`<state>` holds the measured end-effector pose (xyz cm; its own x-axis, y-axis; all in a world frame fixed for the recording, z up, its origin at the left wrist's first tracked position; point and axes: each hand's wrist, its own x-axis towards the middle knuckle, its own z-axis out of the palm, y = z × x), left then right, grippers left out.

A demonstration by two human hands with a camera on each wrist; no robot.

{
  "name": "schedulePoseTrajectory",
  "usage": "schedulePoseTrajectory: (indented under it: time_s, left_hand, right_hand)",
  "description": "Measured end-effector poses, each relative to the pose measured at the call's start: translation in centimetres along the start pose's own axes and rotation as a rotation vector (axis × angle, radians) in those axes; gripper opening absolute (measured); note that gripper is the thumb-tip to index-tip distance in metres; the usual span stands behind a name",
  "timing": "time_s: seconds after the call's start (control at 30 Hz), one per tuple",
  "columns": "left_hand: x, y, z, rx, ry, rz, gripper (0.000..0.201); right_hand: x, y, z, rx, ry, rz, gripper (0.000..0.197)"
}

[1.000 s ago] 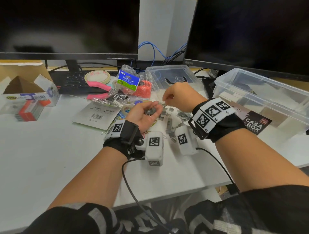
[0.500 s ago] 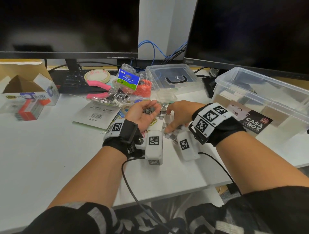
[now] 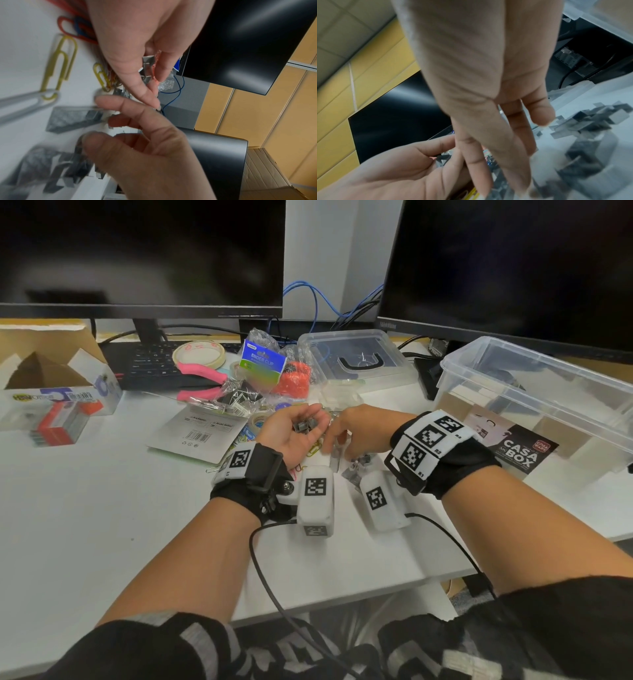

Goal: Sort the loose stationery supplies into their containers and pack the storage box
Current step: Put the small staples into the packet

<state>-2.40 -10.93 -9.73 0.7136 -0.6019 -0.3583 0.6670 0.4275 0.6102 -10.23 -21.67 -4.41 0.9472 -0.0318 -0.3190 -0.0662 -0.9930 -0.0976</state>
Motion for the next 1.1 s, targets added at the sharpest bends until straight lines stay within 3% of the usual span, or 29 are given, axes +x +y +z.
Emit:
schedulePoseTrajectory:
  time_s: [0.37,0.63,0.93,1.1]
  left_hand:
    - [-0.2,-0.1,0.1,-0.016,-0.002,0.005,0.019]
    - [-0.1,-0.1,0.0,-0.031,-0.027,-0.012,0.021]
    - [-0.1,-0.2,0.2,0.034,-0.042,-0.018,0.018]
    - [-0.1,-0.6,0.3,0.026,-0.124,-0.147,0.052]
  right_hand:
    - [0.2,1.2,0.2,0.061,0.086,0.089,0.014]
    - [0.2,1.3,0.4,0.039,0.015,0.085,0.017]
    - [-1.0,1.1,-2.2,0.136,0.253,0.021,0.011]
    - [0.1,-0.4,-3.3,0.042,0.339,-0.025,0.014]
